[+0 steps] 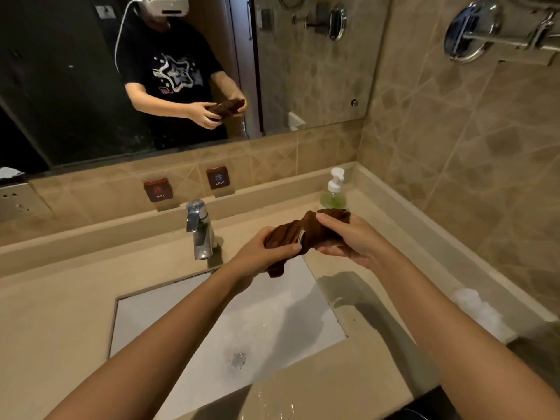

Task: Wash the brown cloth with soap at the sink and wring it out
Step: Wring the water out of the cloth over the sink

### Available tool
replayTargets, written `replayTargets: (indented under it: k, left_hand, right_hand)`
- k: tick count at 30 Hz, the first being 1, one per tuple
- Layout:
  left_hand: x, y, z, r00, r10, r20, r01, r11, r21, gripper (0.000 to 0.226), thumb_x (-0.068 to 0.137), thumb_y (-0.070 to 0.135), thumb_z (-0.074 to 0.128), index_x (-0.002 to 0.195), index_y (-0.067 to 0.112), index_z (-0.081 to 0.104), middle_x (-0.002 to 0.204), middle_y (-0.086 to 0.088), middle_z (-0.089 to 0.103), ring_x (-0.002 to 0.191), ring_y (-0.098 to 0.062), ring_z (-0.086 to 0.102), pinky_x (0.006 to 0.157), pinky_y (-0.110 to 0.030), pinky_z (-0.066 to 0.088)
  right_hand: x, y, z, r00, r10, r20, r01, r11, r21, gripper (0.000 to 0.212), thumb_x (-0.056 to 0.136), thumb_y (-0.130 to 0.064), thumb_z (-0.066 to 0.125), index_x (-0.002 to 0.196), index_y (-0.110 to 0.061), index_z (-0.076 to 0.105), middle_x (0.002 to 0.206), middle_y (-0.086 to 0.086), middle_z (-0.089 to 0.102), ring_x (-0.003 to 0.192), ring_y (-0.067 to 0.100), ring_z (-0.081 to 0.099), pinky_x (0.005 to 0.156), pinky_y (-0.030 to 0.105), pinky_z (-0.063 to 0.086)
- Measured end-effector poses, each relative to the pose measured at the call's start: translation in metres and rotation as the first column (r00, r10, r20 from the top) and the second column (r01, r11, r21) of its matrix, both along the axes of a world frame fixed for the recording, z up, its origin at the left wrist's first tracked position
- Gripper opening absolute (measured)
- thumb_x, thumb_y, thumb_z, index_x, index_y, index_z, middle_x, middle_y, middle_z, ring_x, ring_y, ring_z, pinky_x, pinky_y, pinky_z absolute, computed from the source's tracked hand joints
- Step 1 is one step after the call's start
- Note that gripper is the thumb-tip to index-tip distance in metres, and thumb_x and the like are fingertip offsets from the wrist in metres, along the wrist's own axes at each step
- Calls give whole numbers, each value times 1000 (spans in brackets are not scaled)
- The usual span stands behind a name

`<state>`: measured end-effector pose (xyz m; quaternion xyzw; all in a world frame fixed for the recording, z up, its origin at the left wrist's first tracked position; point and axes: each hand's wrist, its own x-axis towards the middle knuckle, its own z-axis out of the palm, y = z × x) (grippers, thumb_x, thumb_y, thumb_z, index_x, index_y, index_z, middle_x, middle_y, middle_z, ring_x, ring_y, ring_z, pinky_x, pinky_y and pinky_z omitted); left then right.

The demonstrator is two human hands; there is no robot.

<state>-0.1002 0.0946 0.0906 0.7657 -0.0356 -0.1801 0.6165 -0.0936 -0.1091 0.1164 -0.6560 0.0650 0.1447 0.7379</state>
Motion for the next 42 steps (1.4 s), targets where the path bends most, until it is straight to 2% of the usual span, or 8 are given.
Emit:
replayTargets:
  k: [9, 13, 20, 25, 29, 32, 36, 42]
  left_hand:
    - [28, 6, 32, 979, 175, 105, -134, 940, -312, 39, 85, 24, 65, 122, 13, 59, 107, -6, 67, 104, -23, 61, 85, -33, 49]
    - [35, -4, 57, 966, 254, -50, -241, 811, -533, 27, 92, 23, 56, 115, 10, 62, 95, -3, 72, 100, -21, 62, 91, -34, 44]
    - [21, -47, 85, 995, 51, -86, -84, 895, -439, 24, 94, 32, 50, 97, 15, 66, 85, 1, 74, 93, -18, 64, 77, -30, 48]
    - [28, -55, 87, 992, 85, -98, -120, 888, -444, 27, 95, 37, 47, 105, 17, 62, 105, -4, 67, 106, -21, 59, 82, -31, 49]
    - [35, -50, 59, 951, 129, -282, -256, 840, -478, 38, 92, 42, 51, 107, 8, 60, 105, -10, 64, 102, -27, 60, 74, -41, 56]
    - [30, -57, 42, 902, 54, -429, -300, 794, -529, 39, 90, 39, 56, 105, 3, 62, 89, -14, 69, 91, -29, 65, 69, -44, 60]
    - [32, -79, 25, 950, 83, -301, -188, 921, -340, 34, 83, 7, 66, 115, -2, 61, 113, -25, 65, 96, -30, 64, 78, -41, 58]
    - [52, -72, 10, 981, 179, -75, -191, 957, -216, 23, 81, -16, 42, 87, 0, 58, 86, -16, 65, 79, -26, 66, 64, -30, 57]
  right_hand:
    - [-3, -37, -10, 987, -37, 156, 9, 984, 179, 28, 79, 8, 62, 99, -10, 58, 105, 14, 58, 86, 22, 68, 80, 38, 57]
    - [-17, -54, -40, 978, 173, 115, -153, 974, -167, 41, 71, -4, 74, 108, -16, 61, 119, 13, 60, 103, 22, 63, 92, 35, 51]
    - [-13, -26, 6, 927, 272, 259, -225, 954, -197, 33, 82, -33, 63, 114, -34, 55, 116, -14, 65, 110, 0, 59, 94, 23, 45]
    - [-2, -18, 24, 903, 115, 414, 9, 958, -287, 11, 90, -26, 58, 88, -27, 69, 93, 2, 73, 94, 19, 67, 89, 40, 53]
    - [4, -28, 26, 914, -38, 404, 115, 979, -168, 17, 94, -26, 51, 98, -29, 68, 100, 1, 72, 98, 20, 66, 90, 36, 52]
    - [8, -34, 19, 923, 27, 385, 92, 954, -286, 20, 95, -29, 49, 107, -29, 65, 105, -3, 70, 101, 15, 65, 92, 31, 50]
    - [11, -45, 3, 928, 157, 337, -5, 912, -411, 23, 89, -32, 59, 108, -21, 67, 100, -2, 72, 95, 14, 67, 85, 30, 53]
    - [32, -101, 0, 938, -241, 251, 290, 939, -184, 17, 93, -22, 54, 85, -23, 68, 84, 0, 69, 87, 19, 64, 72, 28, 51]
